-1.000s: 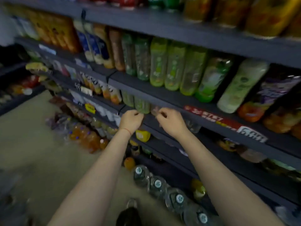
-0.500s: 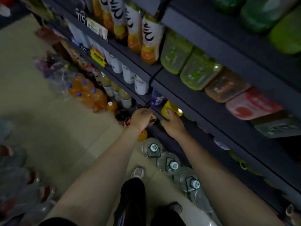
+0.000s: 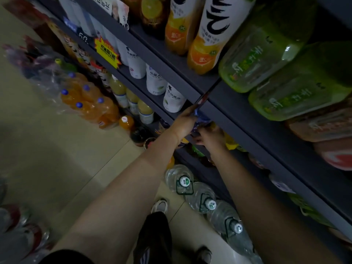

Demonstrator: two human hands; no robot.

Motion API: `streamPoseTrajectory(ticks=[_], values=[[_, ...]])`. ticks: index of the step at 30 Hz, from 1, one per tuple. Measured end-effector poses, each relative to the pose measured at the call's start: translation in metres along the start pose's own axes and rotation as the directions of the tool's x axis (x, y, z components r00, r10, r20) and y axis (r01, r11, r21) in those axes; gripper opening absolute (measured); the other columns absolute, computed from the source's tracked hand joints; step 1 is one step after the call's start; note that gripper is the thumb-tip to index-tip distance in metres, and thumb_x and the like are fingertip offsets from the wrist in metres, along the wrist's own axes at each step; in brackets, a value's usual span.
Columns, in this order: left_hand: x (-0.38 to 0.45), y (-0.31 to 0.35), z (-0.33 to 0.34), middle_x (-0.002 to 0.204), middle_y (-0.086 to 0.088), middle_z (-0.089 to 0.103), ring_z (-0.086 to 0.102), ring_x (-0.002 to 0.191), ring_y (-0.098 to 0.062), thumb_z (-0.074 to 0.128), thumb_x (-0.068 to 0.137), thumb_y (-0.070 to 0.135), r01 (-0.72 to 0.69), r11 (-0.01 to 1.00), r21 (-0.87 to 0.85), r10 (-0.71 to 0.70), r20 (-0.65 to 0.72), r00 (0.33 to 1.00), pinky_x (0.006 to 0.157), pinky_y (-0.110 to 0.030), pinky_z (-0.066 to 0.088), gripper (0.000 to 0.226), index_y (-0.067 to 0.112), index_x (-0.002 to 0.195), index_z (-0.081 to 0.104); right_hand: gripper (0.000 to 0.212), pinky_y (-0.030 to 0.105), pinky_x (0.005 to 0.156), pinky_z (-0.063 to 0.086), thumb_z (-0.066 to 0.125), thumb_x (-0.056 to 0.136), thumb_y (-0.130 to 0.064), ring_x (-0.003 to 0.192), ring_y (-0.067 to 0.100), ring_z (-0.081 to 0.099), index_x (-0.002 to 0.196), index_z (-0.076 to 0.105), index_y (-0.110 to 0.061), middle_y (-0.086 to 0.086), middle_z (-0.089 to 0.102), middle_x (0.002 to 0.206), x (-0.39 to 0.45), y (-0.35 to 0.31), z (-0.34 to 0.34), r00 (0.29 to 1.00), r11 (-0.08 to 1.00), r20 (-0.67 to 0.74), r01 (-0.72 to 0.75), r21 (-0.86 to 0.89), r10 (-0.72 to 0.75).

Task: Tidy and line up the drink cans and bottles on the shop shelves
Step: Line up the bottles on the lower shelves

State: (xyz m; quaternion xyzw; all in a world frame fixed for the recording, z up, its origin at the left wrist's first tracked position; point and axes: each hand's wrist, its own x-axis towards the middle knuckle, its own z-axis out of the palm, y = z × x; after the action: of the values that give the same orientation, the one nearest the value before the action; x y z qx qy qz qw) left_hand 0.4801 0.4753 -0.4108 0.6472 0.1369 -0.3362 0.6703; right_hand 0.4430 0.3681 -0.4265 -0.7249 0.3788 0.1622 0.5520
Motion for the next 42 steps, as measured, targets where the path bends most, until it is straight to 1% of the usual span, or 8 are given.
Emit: streamPoseTrajectory(ticks=[5,10,17,20,24,28,34,42], values=[[0.004,-0.013,-0.009,0.115,-0.019,0.067,0.063,0.108,-0.032,0.055,0.070,0.000,-0.132,0.986,0.098,0.137,-0.044,0.990,0.082,-0.036,0.052,0.055,0.003,0.125,0.060,0.042,0.047,0.085,0.057,0.073,0.081,-0.027,0.101,0.030,0.067,0.120,0.062,-0.014,0.013,0.069,0.115,0.005,0.018,0.012,0.938,0.878,-0.119,0.254,-0.406,-0.326],[-0.007,-0.025,-0.017,0.111,-0.007,0.062,0.058,0.110,-0.024,0.050,0.080,-0.020,-0.127,0.983,0.136,0.130,-0.012,0.991,0.091,-0.034,0.046,0.062,0.015,0.131,0.052,0.088,0.041,0.096,0.050,0.083,0.075,-0.021,0.125,0.033,0.056,0.147,0.034,-0.005,0.018,0.054,0.141,-0.003,0.022,0.015,0.878,0.778,-0.097,0.358,-0.517,-0.469],[-0.032,-0.055,-0.019,0.098,-0.021,0.068,0.062,0.091,-0.023,0.066,0.069,0.020,0.032,0.995,0.098,-0.030,-0.017,0.999,0.087,-0.046,0.050,0.031,0.007,0.096,0.067,0.044,0.025,0.066,0.052,0.089,0.067,-0.033,0.087,0.017,0.068,0.100,0.066,-0.014,-0.001,0.072,0.093,-0.042,0.042,-0.012,0.955,0.890,0.062,0.294,-0.348,-0.291],[-0.058,-0.065,-0.011,0.084,-0.021,0.058,0.053,0.080,-0.020,0.062,0.068,0.030,0.077,0.994,0.073,-0.073,-0.048,0.996,0.076,-0.039,0.040,0.028,0.005,0.079,0.062,0.051,0.041,0.074,0.061,0.089,0.054,-0.048,0.084,0.013,0.071,0.095,0.068,-0.027,-0.008,0.073,0.090,-0.078,0.054,-0.029,0.975,0.970,0.106,0.208,-0.128,-0.195],[-0.136,-0.040,0.024,0.091,-0.007,0.074,0.067,0.082,-0.021,0.064,0.075,0.049,0.069,0.996,0.064,-0.066,-0.054,0.996,0.076,-0.031,0.048,0.031,0.021,0.085,0.073,0.053,0.037,0.071,0.058,0.083,0.055,-0.057,0.083,0.012,0.072,0.098,0.069,-0.030,-0.008,0.075,0.093,-0.134,0.061,-0.069,0.973,0.977,0.095,0.214,-0.024,-0.211],[-0.210,-0.030,0.093,0.100,-0.003,0.074,0.071,0.088,-0.018,0.065,0.091,0.036,-0.028,0.993,0.112,0.011,0.151,0.988,0.078,-0.030,0.055,0.026,0.019,0.111,0.065,0.022,0.019,0.044,0.044,0.080,0.078,-0.041,0.047,-0.002,0.058,0.085,0.066,-0.025,-0.004,0.071,0.078,-0.196,0.064,-0.146,0.977,0.973,0.041,0.206,0.106,-0.211],[-0.321,-0.049,0.253,0.092,-0.003,0.075,0.072,0.077,-0.019,0.081,0.078,0.036,-0.132,0.990,0.040,0.126,0.128,0.984,0.071,-0.031,0.058,0.039,0.020,0.110,0.066,0.043,0.022,0.042,0.041,0.058,0.094,-0.052,0.038,0.008,0.053,0.069,0.063,-0.017,0.004,0.062,0.057,-0.304,0.102,-0.310,0.960,0.939,-0.086,0.280,0.202,-0.267],[-0.455,-0.109,0.498,0.097,-0.007,0.073,0.072,0.077,-0.019,0.055,0.092,0.049,0.025,0.961,-0.276,0.050,0.262,0.964,0.069,-0.033,0.060,0.041,0.017,0.116,0.065,0.021,0.021,0.060,0.053,0.057,0.098,-0.043,0.072,0.007,0.064,0.109,0.064,-0.026,-0.004,0.069,0.096,-0.429,0.235,-0.539,0.950,0.899,-0.001,0.295,0.324,-0.311]])
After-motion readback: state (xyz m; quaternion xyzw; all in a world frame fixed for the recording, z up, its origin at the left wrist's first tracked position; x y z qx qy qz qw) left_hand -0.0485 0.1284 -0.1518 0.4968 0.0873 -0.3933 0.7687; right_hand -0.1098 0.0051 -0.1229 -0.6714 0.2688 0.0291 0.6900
